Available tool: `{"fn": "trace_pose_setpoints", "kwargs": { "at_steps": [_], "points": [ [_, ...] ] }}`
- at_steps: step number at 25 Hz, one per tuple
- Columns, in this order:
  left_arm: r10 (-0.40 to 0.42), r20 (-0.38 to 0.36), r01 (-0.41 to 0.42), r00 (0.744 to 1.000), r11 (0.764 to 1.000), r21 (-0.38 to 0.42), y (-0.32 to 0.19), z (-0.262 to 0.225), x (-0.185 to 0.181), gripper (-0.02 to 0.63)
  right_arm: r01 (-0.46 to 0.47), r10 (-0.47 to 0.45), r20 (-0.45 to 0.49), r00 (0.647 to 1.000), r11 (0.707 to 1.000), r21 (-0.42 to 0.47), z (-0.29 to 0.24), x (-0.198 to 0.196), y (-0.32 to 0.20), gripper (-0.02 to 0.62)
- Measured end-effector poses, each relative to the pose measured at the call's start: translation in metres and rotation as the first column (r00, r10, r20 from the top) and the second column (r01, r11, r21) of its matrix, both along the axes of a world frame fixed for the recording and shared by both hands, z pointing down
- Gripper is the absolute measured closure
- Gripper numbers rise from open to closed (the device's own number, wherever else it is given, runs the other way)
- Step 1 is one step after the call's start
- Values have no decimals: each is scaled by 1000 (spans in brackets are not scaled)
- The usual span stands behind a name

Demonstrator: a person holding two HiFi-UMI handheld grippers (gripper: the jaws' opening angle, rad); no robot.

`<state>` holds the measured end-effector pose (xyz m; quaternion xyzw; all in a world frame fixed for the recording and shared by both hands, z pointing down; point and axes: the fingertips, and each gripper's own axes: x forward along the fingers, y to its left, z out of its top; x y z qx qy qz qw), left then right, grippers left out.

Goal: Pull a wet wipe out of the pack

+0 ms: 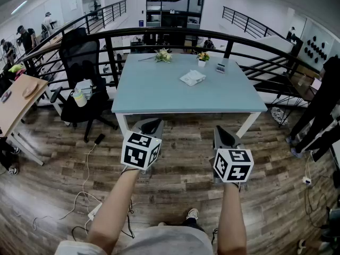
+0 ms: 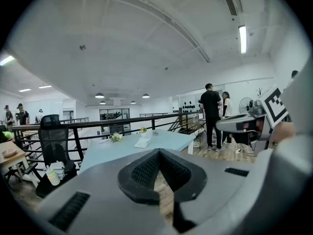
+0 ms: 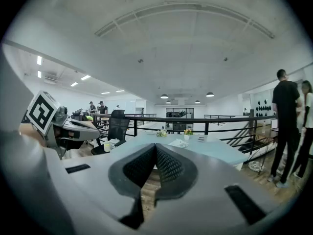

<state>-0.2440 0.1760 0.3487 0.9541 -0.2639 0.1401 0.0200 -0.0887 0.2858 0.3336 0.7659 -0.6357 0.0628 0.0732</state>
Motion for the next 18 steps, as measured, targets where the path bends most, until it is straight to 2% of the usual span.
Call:
{"fn": "trace_pose_setpoints", "kwargs": {
  "at_steps": [10, 18],
  "points": [
    [-3, 5, 3, 1000, 1000, -14, -7, 7, -3, 614, 6, -6, 7, 1000, 1000, 1, 6, -5, -9, 591],
    [-9, 14, 9, 1000, 1000, -20, -16, 14, 14, 614, 35, -35, 20, 999, 999, -7, 13, 4, -21, 581]
  ]
}}
